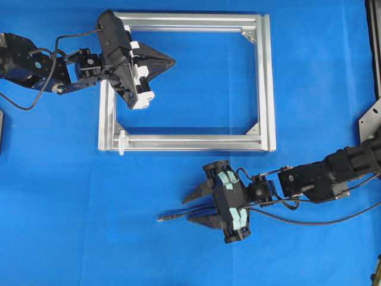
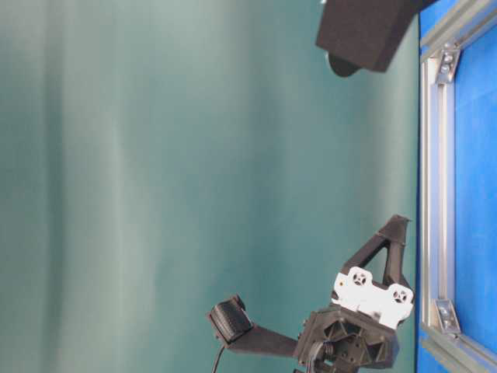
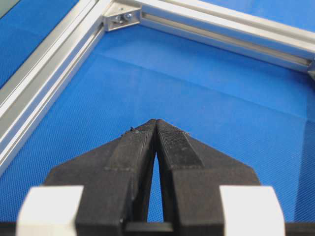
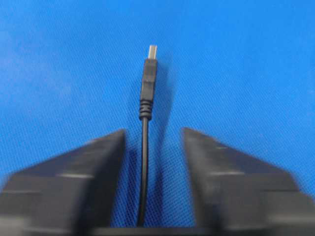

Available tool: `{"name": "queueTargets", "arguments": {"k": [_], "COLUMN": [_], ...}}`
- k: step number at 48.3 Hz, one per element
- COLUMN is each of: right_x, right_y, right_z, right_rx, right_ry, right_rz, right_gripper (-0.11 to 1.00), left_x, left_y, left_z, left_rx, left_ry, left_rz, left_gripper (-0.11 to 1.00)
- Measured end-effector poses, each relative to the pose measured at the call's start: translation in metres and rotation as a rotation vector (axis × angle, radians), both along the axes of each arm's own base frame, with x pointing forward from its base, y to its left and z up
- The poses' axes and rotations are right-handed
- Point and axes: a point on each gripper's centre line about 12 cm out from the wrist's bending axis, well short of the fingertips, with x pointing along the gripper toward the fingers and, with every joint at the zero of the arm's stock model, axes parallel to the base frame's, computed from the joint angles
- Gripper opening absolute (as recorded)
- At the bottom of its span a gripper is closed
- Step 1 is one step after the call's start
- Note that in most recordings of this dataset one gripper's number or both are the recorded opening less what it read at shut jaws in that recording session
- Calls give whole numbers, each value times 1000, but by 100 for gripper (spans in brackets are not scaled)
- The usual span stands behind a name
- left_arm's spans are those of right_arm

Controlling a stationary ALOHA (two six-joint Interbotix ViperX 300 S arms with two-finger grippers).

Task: Insert the wire through the string loop located on the left side.
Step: 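Lower the right gripper around the cable near the USB plug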

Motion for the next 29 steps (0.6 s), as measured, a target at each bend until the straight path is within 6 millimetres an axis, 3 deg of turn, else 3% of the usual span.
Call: {"name": "queueTargets", "arguments": {"k": [7, 29], "right_x": [0, 0], "right_y": [0, 0], "right_z": [0, 1], "right_rx": [-1, -3], "right_ry": [0, 9], "right_rz": [1, 1], "right_gripper": [1, 1], "left_x": [0, -3], "left_y": [0, 0], "left_z": [0, 0], "left_rx": [-1, -1], "left_ry": [0, 3], "left_rz": [0, 2], "left_gripper": [0, 0]}}
